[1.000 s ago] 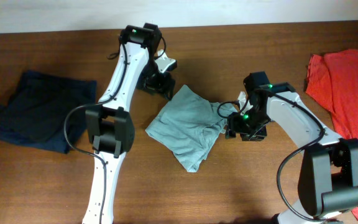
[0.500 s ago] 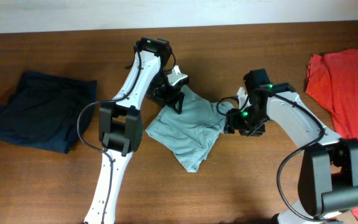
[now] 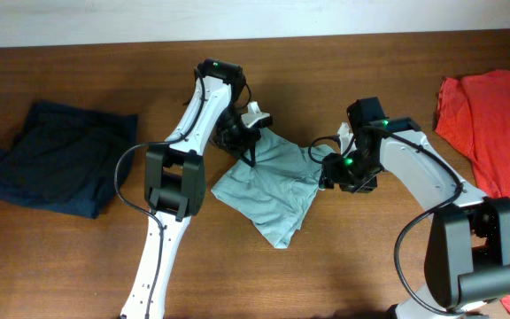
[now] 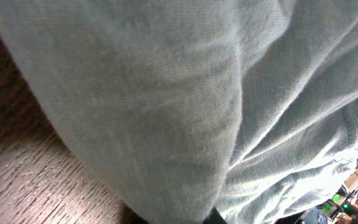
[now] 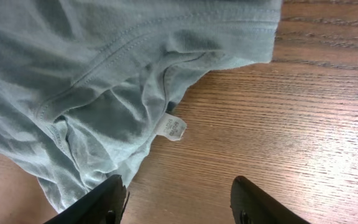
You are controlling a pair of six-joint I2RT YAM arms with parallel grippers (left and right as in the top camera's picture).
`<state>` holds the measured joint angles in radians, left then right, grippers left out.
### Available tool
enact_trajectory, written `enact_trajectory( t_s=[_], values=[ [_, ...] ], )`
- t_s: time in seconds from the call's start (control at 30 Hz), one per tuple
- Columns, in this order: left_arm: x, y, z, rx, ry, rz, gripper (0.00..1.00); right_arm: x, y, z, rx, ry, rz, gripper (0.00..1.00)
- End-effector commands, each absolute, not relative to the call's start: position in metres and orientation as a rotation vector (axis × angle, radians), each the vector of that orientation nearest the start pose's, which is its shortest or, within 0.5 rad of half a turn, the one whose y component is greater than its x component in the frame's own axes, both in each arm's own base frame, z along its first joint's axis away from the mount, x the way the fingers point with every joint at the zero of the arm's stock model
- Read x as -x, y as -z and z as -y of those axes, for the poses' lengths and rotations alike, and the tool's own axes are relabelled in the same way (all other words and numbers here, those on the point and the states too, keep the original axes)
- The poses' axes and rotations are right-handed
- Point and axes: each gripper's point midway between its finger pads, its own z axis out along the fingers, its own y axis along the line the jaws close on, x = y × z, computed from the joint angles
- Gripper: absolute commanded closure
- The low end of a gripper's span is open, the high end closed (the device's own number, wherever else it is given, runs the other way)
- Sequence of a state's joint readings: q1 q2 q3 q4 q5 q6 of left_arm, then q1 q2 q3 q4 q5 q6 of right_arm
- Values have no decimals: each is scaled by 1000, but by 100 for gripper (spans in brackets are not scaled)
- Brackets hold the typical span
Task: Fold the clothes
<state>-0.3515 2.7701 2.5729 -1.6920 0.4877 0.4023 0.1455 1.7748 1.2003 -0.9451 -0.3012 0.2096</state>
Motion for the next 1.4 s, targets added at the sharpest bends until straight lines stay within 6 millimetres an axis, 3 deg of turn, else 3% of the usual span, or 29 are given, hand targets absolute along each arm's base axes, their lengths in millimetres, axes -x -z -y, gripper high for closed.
enact_trajectory(
  t_s=[0.0,0.13,0.23,0.33,0.37,0.6,0.67,0.9,1.17,1.3,1.33,1.37],
  values=[
    [-401,-40,227,-1082,796,-3080,99,-316,-59,-97,-99,-484,-3087,40],
    [-420,-86,200,-1031,445,-3027,99,-316,-59,-97,-99,-484,-3087,41],
    [-440,-129,169,-877,204,-2959,100,-315,-59,-97,-100,-484,-3092,41],
    [-449,-151,140,-777,120,-2933,99,-310,-59,-96,-105,-481,-3112,41],
    [-455,-159,118,-702,116,-2931,100,-308,-59,-96,-108,-479,-3122,41],
    [-465,-163,23,-327,216,-2985,100,-305,-59,-96,-112,-479,-3134,44],
    [-462,-163,-19,-172,227,-3005,100,-303,-59,-95,-114,-477,-3141,44],
    [-442,-163,-125,191,220,-2997,100,-300,-59,-95,-118,-475,-3155,44],
    [-425,-162,-202,419,173,-2928,100,-300,-59,-95,-118,-475,-3155,44],
    [-413,-162,-230,503,132,-2910,100,-299,-59,-95,-120,-475,-3159,44],
    [-410,-161,-236,523,130,-2905,99,-299,-59,-95,-120,-475,-3160,44],
    [-408,-161,-240,538,129,-2903,92,-299,-59,-95,-120,-475,-3160,44]
  ],
)
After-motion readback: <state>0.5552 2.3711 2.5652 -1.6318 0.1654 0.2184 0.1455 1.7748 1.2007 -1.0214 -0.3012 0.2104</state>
